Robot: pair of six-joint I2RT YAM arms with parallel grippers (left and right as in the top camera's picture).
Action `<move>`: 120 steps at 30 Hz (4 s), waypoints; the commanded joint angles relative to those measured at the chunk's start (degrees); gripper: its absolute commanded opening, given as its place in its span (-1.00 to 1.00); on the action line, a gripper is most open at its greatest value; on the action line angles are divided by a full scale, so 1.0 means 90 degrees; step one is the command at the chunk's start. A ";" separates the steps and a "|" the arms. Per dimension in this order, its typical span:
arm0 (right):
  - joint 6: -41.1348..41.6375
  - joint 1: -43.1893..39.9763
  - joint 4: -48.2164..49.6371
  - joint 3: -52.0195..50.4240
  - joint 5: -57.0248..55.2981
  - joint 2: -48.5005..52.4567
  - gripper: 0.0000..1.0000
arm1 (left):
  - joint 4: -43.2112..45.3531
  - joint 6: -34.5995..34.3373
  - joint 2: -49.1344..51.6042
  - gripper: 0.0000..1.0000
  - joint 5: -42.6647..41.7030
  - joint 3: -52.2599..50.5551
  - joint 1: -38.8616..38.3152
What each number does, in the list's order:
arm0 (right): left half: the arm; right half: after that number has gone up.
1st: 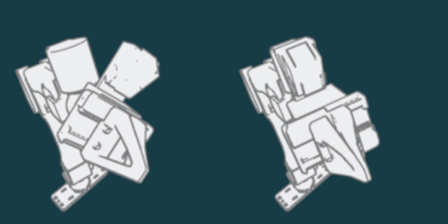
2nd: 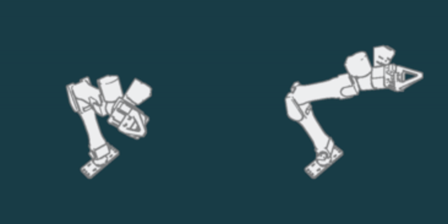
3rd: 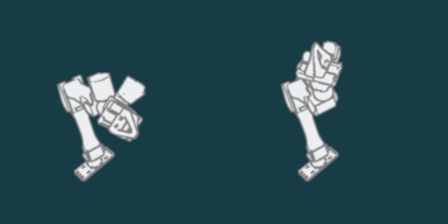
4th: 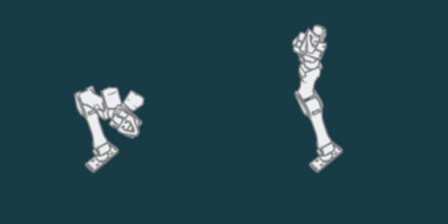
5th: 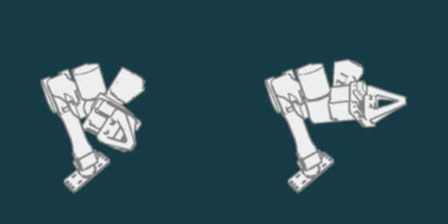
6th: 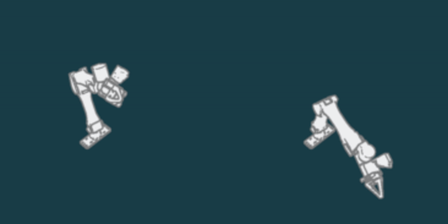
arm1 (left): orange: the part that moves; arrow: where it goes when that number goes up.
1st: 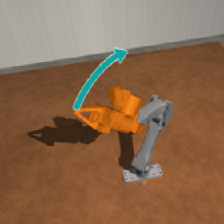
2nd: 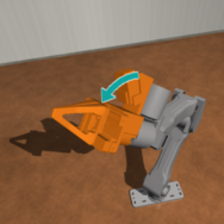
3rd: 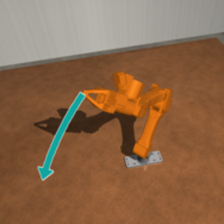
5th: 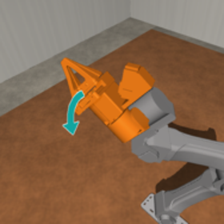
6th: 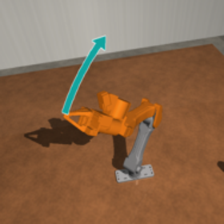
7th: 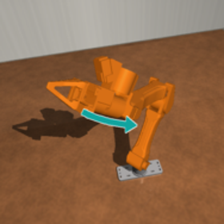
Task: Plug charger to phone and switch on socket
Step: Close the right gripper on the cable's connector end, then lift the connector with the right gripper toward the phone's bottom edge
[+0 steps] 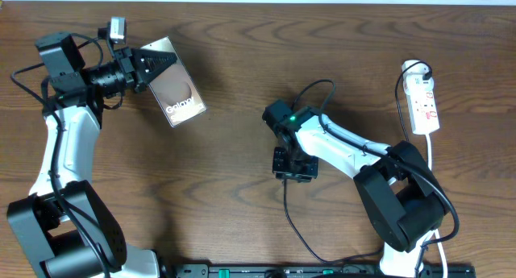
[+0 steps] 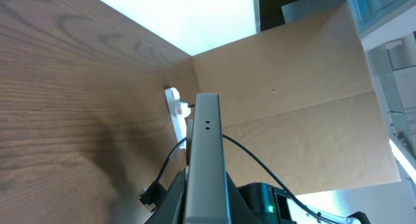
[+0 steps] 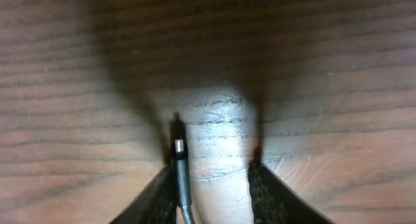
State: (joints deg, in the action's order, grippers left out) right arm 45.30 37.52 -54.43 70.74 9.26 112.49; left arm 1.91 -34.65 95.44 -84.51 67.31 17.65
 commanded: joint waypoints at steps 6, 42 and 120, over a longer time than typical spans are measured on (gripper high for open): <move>0.0165 0.0053 0.0022 -0.0131 0.0061 0.0078 -0.51 | 0.0027 0.0019 -0.0056 -0.85 -0.0129 0.0044 0.0005; 0.0544 0.0051 0.0049 -0.0131 -0.0107 0.0078 -0.79 | 0.0024 0.0019 -0.0056 -0.85 -0.0104 0.0044 0.0005; -0.6564 -0.0542 0.3497 0.1039 0.8439 0.0075 -0.98 | 0.0136 0.0777 -0.0056 -0.85 -0.0539 0.0044 -0.0690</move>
State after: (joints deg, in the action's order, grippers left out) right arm -12.62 32.08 -23.99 79.42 84.16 113.10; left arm 2.13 -28.40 95.44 -87.13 67.31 11.25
